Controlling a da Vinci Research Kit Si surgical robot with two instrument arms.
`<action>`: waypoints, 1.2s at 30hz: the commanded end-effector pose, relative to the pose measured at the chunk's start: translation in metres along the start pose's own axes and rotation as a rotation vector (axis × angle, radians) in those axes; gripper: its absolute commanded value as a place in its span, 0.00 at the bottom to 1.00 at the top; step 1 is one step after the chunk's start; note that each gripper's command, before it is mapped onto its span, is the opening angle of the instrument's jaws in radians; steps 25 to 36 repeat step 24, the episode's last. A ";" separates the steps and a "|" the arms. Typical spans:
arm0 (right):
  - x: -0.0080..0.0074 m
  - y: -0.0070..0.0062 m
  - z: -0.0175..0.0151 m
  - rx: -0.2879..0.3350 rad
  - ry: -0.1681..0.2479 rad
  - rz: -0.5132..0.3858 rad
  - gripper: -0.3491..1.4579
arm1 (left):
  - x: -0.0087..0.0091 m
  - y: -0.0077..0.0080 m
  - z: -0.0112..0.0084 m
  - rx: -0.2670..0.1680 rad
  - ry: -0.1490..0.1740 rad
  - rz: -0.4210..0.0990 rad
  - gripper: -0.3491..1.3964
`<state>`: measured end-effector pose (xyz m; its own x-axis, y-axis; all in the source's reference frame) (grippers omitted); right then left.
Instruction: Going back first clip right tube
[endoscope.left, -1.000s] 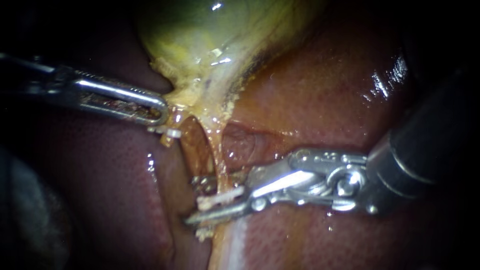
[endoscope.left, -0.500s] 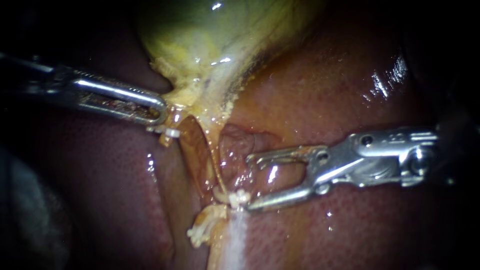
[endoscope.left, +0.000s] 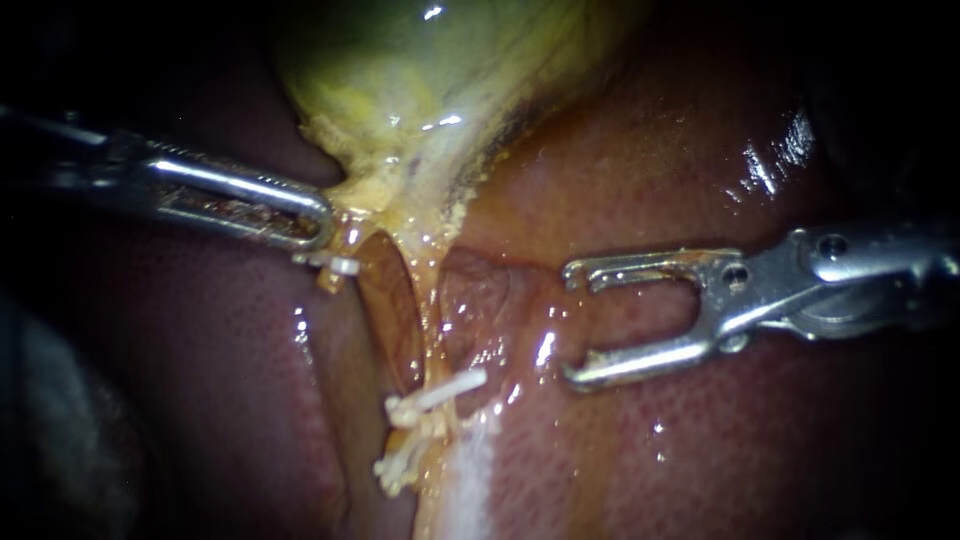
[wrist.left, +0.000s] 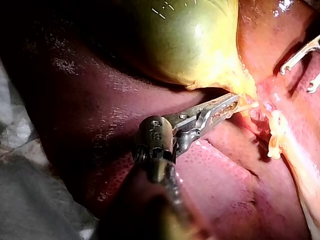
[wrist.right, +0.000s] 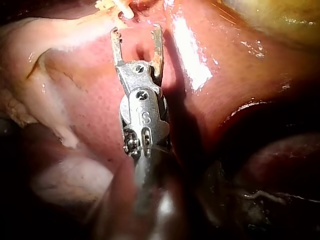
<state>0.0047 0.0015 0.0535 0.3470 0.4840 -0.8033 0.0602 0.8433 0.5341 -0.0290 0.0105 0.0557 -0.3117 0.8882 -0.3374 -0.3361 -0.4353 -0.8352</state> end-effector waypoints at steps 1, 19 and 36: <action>0.0001 0.0000 -0.0002 -0.001 0.000 -0.003 0.47 | 0.0000 -0.0001 0.0003 0.004 0.001 0.000 0.00; 0.0003 -0.0003 -0.0013 -0.008 0.003 -0.021 0.47 | 0.0001 -0.0021 0.0050 0.026 0.013 0.017 0.00; 0.0005 -0.0003 -0.0013 -0.008 0.003 -0.020 0.47 | 0.0001 -0.0021 0.0048 0.026 0.013 0.017 0.00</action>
